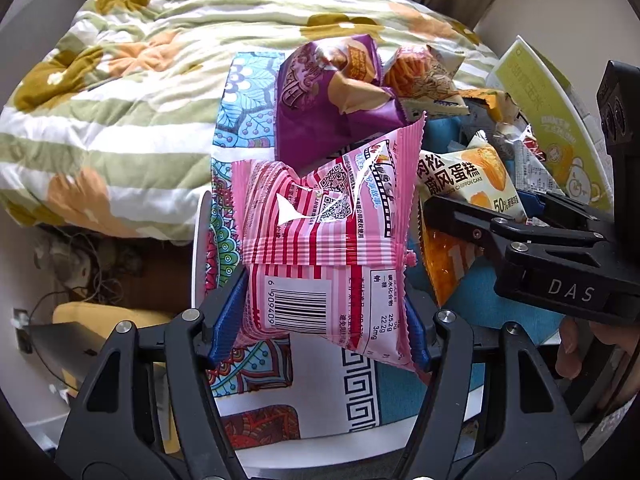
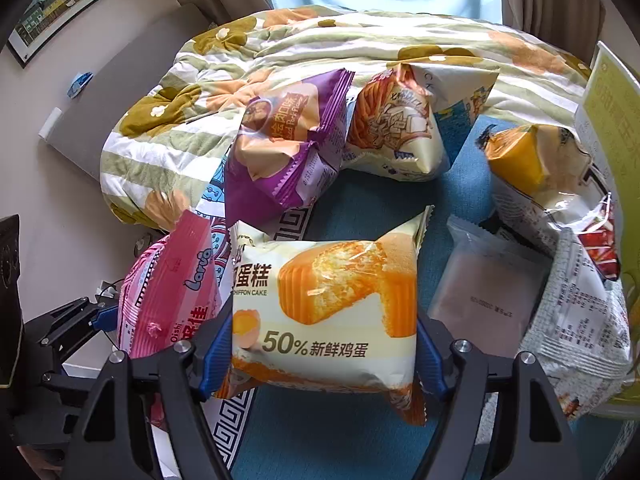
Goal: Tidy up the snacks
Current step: 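Grasp the pink striped bag with the left gripper while the right gripper grasps the egg cake bag, then carry both bags over the box and release them inside with both grippers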
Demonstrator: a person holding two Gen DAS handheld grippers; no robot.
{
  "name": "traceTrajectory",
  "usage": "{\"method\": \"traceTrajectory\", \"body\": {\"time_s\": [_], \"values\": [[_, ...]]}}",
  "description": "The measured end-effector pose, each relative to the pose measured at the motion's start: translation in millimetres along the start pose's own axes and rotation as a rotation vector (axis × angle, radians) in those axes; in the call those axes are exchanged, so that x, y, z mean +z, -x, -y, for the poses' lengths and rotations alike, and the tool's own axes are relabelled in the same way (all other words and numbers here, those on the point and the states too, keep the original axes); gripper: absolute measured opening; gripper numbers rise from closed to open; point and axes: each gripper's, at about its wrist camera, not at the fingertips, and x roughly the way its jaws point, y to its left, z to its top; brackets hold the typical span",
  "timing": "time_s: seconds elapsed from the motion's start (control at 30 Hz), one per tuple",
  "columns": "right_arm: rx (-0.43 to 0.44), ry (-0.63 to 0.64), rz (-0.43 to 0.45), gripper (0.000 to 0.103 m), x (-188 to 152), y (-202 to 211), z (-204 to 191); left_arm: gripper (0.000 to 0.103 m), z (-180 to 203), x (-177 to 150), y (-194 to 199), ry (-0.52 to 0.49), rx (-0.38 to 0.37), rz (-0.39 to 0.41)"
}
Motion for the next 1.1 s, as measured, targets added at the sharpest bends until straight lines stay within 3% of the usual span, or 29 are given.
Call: {"method": "traceTrajectory", "body": {"time_s": [0.23, 0.57, 0.9, 1.1], "values": [[0.004, -0.022, 0.058, 0.072, -9.8, 51.7, 9.0, 0.063, 33.3, 2.6, 47.1, -0.039, 0.023, 0.070], [0.003, 0.014, 0.198, 0.072, -12.7, 155.9, 46.8, 0.063, 120.9, 29.9, 104.3, -0.067, 0.023, 0.216], [-0.082, -0.016, 0.313, 0.072, -12.0, 235.7, 157.9, 0.063, 248.8, 82.4, 98.8, -0.122, -0.054, 0.310], [-0.128, -0.052, 0.335, 0.072, -2.9, 259.8, 231.2, 0.063, 318.0, 117.7, 66.3, -0.149, -0.096, 0.279]]}}
